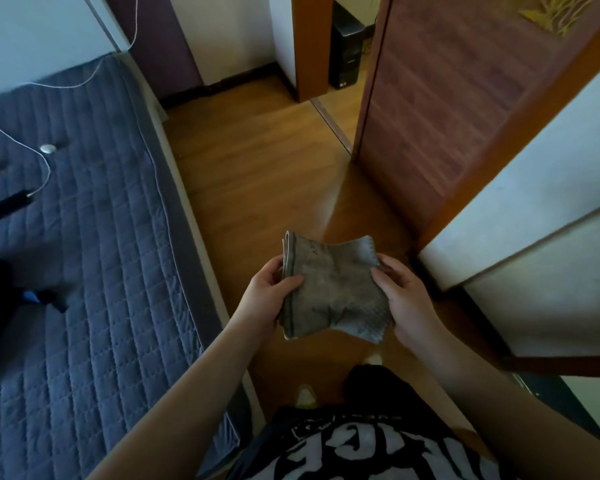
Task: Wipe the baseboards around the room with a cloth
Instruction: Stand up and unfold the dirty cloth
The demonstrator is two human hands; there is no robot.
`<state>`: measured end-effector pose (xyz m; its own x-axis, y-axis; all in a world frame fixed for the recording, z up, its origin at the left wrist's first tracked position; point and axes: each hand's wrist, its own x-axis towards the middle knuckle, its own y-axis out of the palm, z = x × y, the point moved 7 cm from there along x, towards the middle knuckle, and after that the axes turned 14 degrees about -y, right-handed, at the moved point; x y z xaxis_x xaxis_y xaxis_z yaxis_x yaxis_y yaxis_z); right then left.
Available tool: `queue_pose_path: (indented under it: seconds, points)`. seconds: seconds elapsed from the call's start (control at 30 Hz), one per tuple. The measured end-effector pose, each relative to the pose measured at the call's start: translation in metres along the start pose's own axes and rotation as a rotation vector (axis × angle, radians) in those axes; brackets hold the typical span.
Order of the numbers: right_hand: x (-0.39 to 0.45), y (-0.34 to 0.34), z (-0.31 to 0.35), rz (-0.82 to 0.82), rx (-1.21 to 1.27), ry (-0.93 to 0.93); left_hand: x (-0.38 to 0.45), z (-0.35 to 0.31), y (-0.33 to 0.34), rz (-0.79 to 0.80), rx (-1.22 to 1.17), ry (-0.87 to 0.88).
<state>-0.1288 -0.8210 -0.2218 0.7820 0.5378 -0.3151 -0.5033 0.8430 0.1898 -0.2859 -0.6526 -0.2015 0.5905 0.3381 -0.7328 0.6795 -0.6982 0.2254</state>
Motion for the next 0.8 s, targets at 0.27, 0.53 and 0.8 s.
queue_pose_path:
  seconds: [0.27, 0.53, 0.8]
  points:
    - [0.150, -0.023, 0.043, 0.018, 0.028, 0.004, 0.090, -0.084, 0.065, -0.056, -0.084, -0.039]
    - [0.256, -0.006, 0.090, 0.160, 0.017, 0.047, 0.145, -0.160, 0.084, -0.123, -0.140, 0.009]
    - [0.350, 0.095, 0.098, 0.313, -0.119, 0.002, 0.206, -0.223, 0.018, -0.155, -0.293, 0.029]
